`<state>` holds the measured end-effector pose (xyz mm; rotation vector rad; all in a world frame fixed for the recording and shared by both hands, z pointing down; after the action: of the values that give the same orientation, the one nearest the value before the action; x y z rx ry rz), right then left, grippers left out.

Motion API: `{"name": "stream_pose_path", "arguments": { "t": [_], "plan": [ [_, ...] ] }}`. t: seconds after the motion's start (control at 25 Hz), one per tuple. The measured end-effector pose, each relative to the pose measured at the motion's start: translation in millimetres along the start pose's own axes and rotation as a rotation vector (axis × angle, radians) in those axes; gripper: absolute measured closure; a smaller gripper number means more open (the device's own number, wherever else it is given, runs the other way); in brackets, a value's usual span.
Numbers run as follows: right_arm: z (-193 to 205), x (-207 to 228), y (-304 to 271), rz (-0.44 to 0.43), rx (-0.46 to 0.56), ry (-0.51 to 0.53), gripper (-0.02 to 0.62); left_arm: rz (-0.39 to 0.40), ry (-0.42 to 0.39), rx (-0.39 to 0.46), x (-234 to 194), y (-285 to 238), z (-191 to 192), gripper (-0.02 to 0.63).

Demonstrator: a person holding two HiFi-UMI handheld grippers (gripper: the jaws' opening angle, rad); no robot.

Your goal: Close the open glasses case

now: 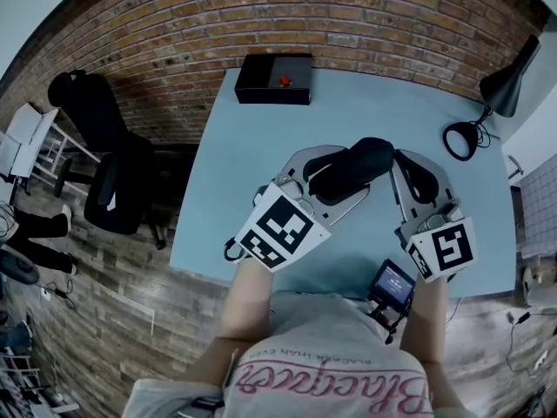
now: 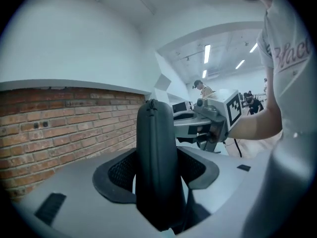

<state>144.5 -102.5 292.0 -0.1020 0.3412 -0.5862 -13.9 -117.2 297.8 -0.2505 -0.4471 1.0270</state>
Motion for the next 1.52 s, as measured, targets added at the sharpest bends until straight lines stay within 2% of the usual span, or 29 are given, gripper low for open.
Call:
{"name": "stream_pose_path", "arguments": {
  "t": [0.16, 0.28, 0.52, 0.76, 0.96, 1.12, 1.2, 1.28, 1.4, 1.52],
  "plan": [
    [-0.8, -9.4, -5.1, 0.107, -0.070, 0.189, 0.572, -0.089, -0.089, -0.179, 4.1, -8.5, 4.8, 0.356],
    [-1.1, -14.9, -6.0, 0.151, -0.131, 0.312, 0.572, -0.116, -0.116, -0.254, 4.9, -12.6, 7.2, 0.359],
    [-6.8, -23.0, -3.3, 0.209, -0.162, 0.448, 0.571, -0.120, -0.107, -0.303, 3.6, -12.9, 9.1, 0.360],
    [-10.3, -29.0, 0.8, 0.252, -0.109, 0.523, 0.561, -0.125, -0.118, -0.360, 5.0, -19.3, 14.0, 0.362],
    [-16.2, -38.7, -1.0, 0.259, -0.122, 0.666, 0.558, -0.127, -0.115, -0.397, 3.2, -21.8, 18.0, 0.362],
    [-17.4, -52.2, -3.9, 0.269, -0.135, 0.818, 0.560, -0.141, -0.119, -0.435, 3.6, -22.7, 21.5, 0.364],
    [-17.0, -51.5, -5.0, 0.279, -0.131, 0.807, 0.561, -0.153, -0.126, -0.415, 2.4, -20.2, 20.3, 0.362],
    [-16.8, -45.9, -4.9, 0.291, -0.118, 0.730, 0.568, -0.167, -0.142, -0.349, 0.8, -17.2, 17.4, 0.356],
    [-22.1, -37.0, -3.3, 0.289, -0.083, 0.587, 0.572, -0.167, -0.148, -0.197, -2.0, -8.7, 14.0, 0.354],
    [-29.6, -27.5, 1.0, 0.253, -0.037, 0.476, 0.572, -0.107, -0.089, -0.034, -3.6, 1.9, 8.1, 0.354]
  ]
}}
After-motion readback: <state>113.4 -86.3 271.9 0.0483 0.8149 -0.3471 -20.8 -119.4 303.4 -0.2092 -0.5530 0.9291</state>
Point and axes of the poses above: the fingertips, and each gripper's own axes: y backward along the fingers, x to its right, z out of its underside, the point moved 8 cm from there along y, backward along the fingers, and after that the axes turned 12 degrees about -x, right-handed, at the moved point
